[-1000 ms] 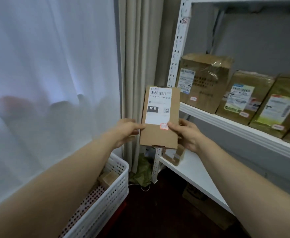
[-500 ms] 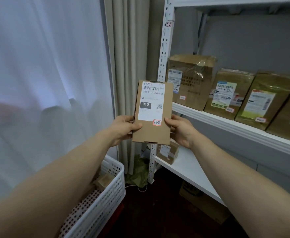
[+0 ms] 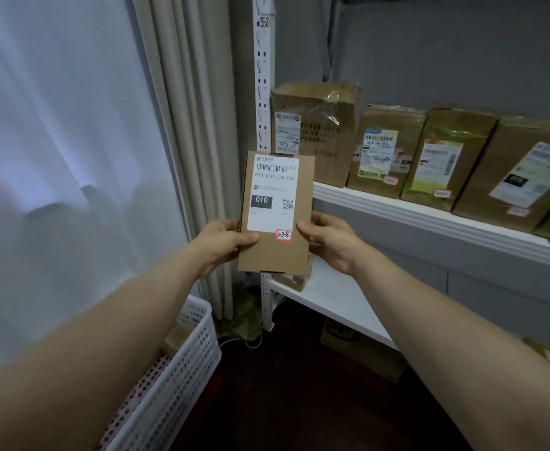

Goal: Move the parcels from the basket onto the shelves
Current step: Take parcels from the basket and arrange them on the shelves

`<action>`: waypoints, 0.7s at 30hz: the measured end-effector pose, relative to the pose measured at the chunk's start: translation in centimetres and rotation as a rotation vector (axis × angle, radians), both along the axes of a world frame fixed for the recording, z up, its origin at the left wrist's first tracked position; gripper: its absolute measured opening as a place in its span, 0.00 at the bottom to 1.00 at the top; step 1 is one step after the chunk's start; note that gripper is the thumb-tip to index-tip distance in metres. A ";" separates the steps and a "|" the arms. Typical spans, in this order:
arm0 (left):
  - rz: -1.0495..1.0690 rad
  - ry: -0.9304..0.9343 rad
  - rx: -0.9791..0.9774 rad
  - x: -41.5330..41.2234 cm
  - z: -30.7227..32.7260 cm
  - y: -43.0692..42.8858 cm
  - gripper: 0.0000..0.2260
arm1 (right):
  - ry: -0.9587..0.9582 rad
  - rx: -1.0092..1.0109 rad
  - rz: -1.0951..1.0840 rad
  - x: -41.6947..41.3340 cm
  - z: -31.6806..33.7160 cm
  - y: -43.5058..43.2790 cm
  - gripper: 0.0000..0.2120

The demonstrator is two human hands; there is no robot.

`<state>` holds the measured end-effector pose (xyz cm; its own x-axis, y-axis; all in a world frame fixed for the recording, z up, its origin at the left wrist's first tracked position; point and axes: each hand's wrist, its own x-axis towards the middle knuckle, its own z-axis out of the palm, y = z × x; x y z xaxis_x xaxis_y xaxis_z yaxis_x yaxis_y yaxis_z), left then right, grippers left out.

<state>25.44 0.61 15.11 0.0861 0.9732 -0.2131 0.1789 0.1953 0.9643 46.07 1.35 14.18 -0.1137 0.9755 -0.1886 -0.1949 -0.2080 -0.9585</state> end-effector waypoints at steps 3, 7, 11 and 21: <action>-0.013 0.001 0.008 2.0 0.0 0.0 0.18 | 0.003 0.006 -0.036 1.6 -0.2 -0.7 0.22; -0.071 0.022 0.002 4.8 -0.1 0.1 0.16 | -0.005 0.009 -0.070 4.2 -0.3 -1.7 0.20; -0.117 0.034 -0.017 7.6 -0.2 0.2 0.16 | -0.012 0.007 -0.111 7.1 -0.4 -2.5 0.17; -0.230 0.068 -0.041 13.4 -1.3 0.5 0.18 | -0.023 -0.036 -0.228 12.7 -1.9 -4.6 0.22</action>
